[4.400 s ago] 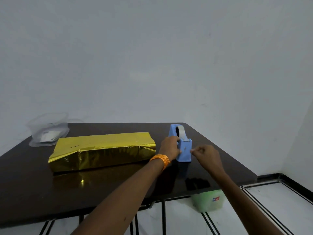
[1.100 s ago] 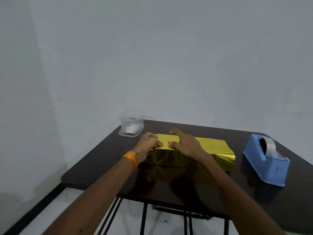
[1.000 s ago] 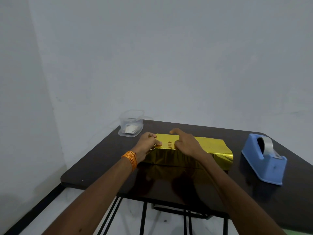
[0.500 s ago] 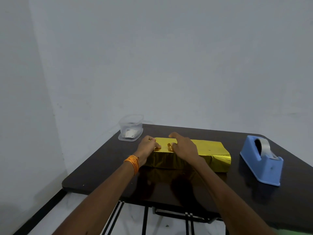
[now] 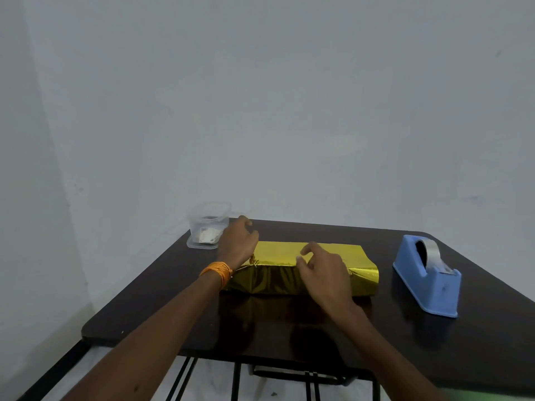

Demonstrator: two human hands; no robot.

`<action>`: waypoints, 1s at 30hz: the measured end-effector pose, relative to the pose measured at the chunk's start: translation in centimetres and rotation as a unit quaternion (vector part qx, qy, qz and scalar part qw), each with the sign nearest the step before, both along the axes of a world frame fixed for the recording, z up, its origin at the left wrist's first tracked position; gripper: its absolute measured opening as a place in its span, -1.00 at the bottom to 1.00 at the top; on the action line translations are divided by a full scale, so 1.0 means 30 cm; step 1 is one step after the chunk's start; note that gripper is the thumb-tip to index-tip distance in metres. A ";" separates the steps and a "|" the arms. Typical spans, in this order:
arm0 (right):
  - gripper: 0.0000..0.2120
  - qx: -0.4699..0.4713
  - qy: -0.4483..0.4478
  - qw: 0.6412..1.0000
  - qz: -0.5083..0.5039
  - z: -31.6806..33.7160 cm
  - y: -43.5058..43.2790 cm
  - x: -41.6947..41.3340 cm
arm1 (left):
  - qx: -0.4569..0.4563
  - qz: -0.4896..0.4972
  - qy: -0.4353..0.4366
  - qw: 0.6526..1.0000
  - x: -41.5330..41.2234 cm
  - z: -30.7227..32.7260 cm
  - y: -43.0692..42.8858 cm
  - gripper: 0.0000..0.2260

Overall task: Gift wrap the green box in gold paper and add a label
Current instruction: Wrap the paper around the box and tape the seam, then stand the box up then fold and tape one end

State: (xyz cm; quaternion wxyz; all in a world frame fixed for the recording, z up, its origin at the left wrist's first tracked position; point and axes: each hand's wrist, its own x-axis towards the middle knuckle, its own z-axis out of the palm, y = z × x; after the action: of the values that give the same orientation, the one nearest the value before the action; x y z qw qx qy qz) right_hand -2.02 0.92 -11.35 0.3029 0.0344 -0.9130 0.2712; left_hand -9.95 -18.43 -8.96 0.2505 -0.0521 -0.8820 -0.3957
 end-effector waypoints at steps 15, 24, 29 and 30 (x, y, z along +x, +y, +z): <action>-0.69 -0.255 -0.107 0.957 0.083 -0.050 0.222 -0.157 | -0.004 -0.159 -0.259 0.953 0.000 -0.030 0.007 -0.43; 0.05 -0.093 -0.187 0.949 0.238 -0.084 0.277 -0.085 | 0.159 -0.239 -0.310 0.906 0.099 -0.040 0.065 -0.46; -0.06 -0.167 -0.103 0.949 0.248 -0.007 0.261 -0.036 | 0.292 -0.267 -0.292 0.871 0.073 0.017 0.019 -0.13; -0.23 -0.171 -0.087 0.951 0.243 0.038 0.247 -0.020 | 0.322 -0.261 -0.277 0.867 0.068 0.046 0.015 -0.19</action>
State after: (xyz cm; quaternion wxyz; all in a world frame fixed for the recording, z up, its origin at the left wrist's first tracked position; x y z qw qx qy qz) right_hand -2.62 8.32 -10.23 0.1481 0.1791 -0.8399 0.4904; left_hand -7.90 -17.98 -7.59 -0.1135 -0.0846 -0.6928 -0.7071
